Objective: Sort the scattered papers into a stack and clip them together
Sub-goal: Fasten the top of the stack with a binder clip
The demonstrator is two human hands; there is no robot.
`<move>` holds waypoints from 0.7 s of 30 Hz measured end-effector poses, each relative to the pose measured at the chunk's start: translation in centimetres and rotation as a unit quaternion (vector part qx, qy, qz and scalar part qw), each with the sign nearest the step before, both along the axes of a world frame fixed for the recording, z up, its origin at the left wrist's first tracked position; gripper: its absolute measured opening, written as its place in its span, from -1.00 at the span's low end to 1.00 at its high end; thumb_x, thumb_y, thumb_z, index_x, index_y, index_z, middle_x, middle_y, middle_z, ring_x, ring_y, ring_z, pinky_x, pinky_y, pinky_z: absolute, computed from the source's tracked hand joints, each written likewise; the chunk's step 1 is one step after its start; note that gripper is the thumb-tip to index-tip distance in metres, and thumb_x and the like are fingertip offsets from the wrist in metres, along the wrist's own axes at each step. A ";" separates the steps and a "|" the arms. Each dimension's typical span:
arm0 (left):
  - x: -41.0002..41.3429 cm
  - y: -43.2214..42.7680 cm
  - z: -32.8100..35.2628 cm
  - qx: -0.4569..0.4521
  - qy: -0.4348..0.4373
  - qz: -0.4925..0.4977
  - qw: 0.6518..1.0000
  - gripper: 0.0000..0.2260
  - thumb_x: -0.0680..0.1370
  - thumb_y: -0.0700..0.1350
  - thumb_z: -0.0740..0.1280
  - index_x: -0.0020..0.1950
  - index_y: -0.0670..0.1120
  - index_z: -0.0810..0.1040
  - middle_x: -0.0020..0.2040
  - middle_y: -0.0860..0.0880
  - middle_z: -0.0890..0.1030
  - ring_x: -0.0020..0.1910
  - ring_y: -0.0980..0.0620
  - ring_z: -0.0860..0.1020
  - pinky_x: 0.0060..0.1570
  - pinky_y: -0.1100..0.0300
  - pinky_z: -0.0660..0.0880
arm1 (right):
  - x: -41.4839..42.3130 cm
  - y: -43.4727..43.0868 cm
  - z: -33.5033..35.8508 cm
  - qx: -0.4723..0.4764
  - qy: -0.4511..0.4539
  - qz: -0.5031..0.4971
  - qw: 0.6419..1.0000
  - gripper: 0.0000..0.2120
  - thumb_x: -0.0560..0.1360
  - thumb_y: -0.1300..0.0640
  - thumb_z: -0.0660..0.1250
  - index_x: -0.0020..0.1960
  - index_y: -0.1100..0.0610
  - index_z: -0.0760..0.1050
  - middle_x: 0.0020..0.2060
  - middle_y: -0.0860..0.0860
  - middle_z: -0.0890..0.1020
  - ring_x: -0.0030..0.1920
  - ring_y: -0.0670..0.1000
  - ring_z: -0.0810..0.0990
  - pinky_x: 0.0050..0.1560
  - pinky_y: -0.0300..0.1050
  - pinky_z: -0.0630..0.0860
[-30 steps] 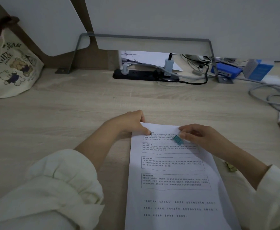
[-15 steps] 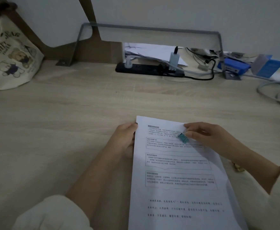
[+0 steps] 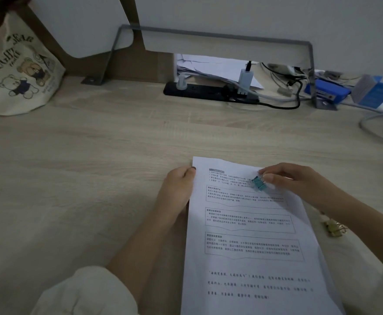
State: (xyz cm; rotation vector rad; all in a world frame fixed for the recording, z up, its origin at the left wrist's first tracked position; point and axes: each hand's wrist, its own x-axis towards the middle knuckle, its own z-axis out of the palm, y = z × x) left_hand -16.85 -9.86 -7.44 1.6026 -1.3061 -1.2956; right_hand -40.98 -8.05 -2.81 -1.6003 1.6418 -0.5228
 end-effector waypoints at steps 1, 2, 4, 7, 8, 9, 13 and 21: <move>-0.1 0.1 0.0 -0.009 -0.010 0.004 1.000 -0.67 0.60 -0.09 0.10 -0.08 -0.33 0.50 -0.20 -0.13 0.49 -0.22 -0.01 0.42 -0.15 0.10 0.31 | 0.0 -0.2 0.4 0.002 0.004 0.000 1.000 -0.88 0.49 0.02 0.30 -0.04 0.01 0.58 -0.08 -0.21 0.61 -0.09 -0.26 0.55 -0.20 -0.41 0.44; -0.2 0.1 0.1 -0.019 -0.016 0.007 1.000 -0.67 0.60 -0.10 0.10 -0.06 -0.36 0.49 -0.21 -0.13 0.49 -0.23 -0.01 0.41 -0.16 0.11 0.30 | 0.0 -0.5 0.9 0.004 0.004 -0.002 1.000 -0.89 0.48 0.02 0.30 -0.07 0.01 0.58 -0.11 -0.17 0.63 -0.08 -0.21 0.56 -0.16 -0.38 0.43; -0.3 0.2 0.1 -0.032 -0.027 0.011 0.999 -0.67 0.60 -0.12 0.10 -0.15 -0.35 0.46 -0.26 -0.12 0.47 -0.26 0.00 0.39 -0.18 0.12 0.28 | 0.3 -1.3 2.1 0.002 0.006 0.001 1.000 -0.89 0.46 0.00 0.32 -0.11 0.01 0.58 -0.12 -0.10 0.65 -0.07 -0.12 0.58 -0.04 -0.29 0.44; -0.7 0.2 0.2 -0.042 -0.055 0.027 0.997 -0.71 0.59 -0.14 0.10 -0.31 -0.21 0.36 -0.38 -0.05 0.37 -0.36 0.03 0.31 -0.28 0.15 0.23 | 1.4 -2.9 3.7 -0.014 0.006 0.033 0.999 -0.81 0.39 -0.05 0.35 -0.13 0.05 0.59 -0.15 -0.08 0.68 -0.10 -0.11 0.62 -0.05 -0.32 0.49; -0.8 0.3 0.2 -0.051 -0.064 0.033 0.996 -0.72 0.59 -0.15 0.10 -0.29 -0.21 0.37 -0.39 -0.05 0.36 -0.37 0.04 0.30 -0.31 0.15 0.23 | 2.0 -3.6 4.1 -0.019 0.000 0.042 0.999 -0.81 0.37 -0.04 0.37 -0.14 0.07 0.59 -0.15 -0.07 0.68 -0.11 -0.12 0.63 -0.06 -0.33 0.50; -1.0 0.3 0.1 -0.060 -0.072 0.038 0.995 -0.73 0.59 -0.15 0.11 -0.27 -0.23 0.40 -0.39 -0.05 0.37 -0.38 0.04 0.30 -0.34 0.16 0.23 | 2.6 -4.2 4.2 -0.024 -0.003 0.053 0.998 -0.82 0.37 -0.02 0.39 -0.14 0.09 0.59 -0.15 -0.05 0.68 -0.10 -0.11 0.63 -0.04 -0.29 0.52; -1.2 0.6 -0.1 -0.081 -0.064 0.058 0.993 -0.74 0.59 -0.13 0.12 -0.19 -0.21 0.49 -0.37 -0.01 0.45 -0.39 0.10 0.35 -0.40 0.31 0.30 | 5.1 -6.4 3.9 -0.046 0.023 0.116 0.992 -0.85 0.42 0.06 0.38 -0.14 0.16 0.57 -0.18 -0.03 0.67 -0.16 -0.12 0.62 -0.12 -0.37 0.54; -1.4 1.2 0.3 -0.087 -0.014 0.066 0.994 -0.82 0.61 -0.10 0.13 0.00 -0.08 0.51 -0.12 -0.02 0.62 -0.22 0.13 0.52 -0.35 0.45 0.39 | 8.2 -8.9 2.5 -0.087 0.069 0.199 0.974 -0.84 0.43 0.07 0.39 -0.17 0.18 0.57 -0.26 -0.12 0.63 -0.26 -0.21 0.53 -0.23 -0.49 0.40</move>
